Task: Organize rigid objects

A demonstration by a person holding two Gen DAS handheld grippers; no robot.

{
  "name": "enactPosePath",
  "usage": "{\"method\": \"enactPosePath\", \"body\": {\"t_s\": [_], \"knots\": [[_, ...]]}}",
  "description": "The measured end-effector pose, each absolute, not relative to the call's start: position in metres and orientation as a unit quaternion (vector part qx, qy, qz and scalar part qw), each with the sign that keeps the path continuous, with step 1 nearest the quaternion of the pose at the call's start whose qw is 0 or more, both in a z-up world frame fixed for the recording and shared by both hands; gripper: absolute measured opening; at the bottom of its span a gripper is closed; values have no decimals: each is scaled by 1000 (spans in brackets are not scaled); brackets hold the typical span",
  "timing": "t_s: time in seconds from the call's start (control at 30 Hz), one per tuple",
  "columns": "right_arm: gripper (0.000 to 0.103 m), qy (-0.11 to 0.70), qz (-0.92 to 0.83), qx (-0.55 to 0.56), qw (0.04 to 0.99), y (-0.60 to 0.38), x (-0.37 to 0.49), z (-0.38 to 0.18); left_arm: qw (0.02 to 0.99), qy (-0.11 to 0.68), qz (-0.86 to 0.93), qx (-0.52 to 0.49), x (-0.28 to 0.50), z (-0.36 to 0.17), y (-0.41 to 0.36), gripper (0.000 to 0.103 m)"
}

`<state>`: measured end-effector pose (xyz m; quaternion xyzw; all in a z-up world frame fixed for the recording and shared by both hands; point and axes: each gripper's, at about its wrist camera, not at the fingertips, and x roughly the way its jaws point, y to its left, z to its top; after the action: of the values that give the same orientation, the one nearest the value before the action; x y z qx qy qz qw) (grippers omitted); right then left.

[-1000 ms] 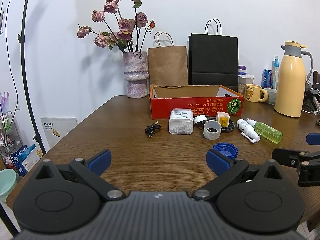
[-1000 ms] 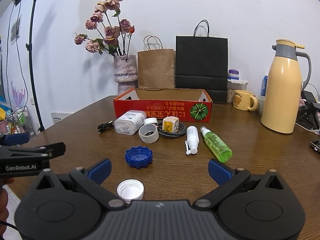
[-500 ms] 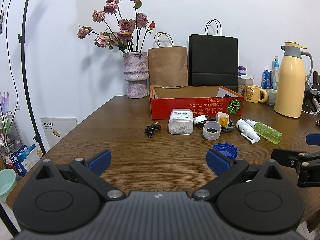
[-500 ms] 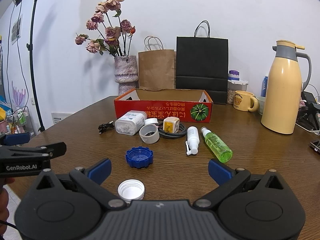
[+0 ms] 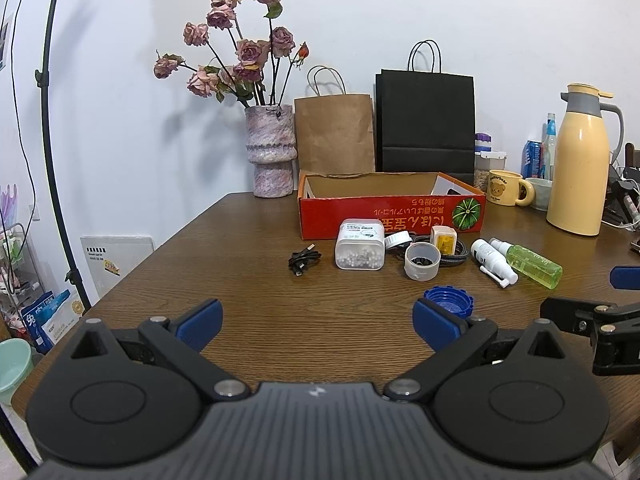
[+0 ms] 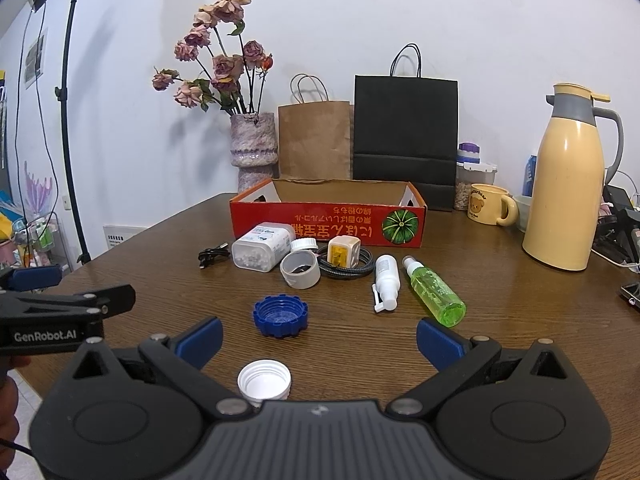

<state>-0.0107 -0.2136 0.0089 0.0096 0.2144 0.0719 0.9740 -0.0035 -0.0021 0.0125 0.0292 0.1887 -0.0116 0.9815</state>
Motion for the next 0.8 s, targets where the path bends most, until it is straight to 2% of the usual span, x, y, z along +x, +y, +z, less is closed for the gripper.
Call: {"method": "enactPosePath", "body": {"t_s": [0.8], "knots": [[103, 213, 72, 9, 974, -213, -11, 9, 982, 188, -12, 29, -4, 12, -2, 103]]}}
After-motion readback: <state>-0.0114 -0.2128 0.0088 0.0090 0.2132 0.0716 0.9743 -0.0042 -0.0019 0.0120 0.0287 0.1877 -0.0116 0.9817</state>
